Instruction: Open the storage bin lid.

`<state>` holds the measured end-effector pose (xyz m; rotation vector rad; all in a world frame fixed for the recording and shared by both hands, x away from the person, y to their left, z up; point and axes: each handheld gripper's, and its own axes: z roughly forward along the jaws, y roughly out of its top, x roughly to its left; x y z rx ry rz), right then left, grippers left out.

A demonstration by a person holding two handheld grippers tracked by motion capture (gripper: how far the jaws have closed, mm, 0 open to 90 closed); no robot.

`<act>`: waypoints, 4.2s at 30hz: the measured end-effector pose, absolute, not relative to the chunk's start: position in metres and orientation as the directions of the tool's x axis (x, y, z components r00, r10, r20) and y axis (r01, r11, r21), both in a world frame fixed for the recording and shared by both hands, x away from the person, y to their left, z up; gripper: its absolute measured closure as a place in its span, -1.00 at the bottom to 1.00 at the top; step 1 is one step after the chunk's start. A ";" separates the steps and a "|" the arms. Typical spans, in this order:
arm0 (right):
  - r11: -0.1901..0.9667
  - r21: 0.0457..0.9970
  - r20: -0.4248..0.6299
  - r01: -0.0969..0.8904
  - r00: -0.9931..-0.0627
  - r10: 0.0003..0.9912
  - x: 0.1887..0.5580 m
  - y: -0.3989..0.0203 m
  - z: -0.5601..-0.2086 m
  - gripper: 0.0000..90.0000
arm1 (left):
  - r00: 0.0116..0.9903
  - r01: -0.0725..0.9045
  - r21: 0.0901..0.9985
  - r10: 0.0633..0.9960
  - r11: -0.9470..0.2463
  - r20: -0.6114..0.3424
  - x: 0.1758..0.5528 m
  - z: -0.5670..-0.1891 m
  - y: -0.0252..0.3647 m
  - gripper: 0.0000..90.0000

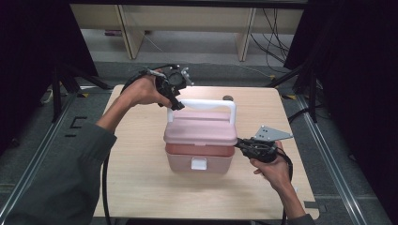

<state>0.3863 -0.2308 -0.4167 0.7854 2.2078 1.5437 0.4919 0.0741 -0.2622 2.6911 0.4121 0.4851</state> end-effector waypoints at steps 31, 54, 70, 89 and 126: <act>0.254 0.943 0.014 0.213 -0.792 0.611 0.396 -0.231 -0.402 1.00 | 0.763 0.351 0.713 0.627 -0.607 0.157 0.425 -0.292 0.177 -0.37; 0.219 0.949 0.042 0.227 -0.779 0.626 0.404 -0.231 -0.388 1.00 | 0.730 0.430 0.784 0.684 -0.448 -0.010 0.406 -0.393 0.153 -0.35; 0.218 0.958 0.009 0.185 -0.783 0.622 0.418 -0.231 -0.380 1.00 | 0.754 0.415 0.763 0.656 -0.495 0.015 0.408 -0.416 0.138 0.03; 0.226 0.950 0.016 0.215 -0.758 0.652 0.460 -0.234 -0.376 1.00 | 0.754 0.409 0.766 0.657 -0.496 0.022 0.404 -0.417 0.139 0.13; 0.222 0.932 0.047 0.287 -0.702 0.710 0.511 -0.224 -0.408 0.99 | 0.759 0.424 0.766 0.651 -0.484 -0.008 0.396 -0.417 0.141 0.15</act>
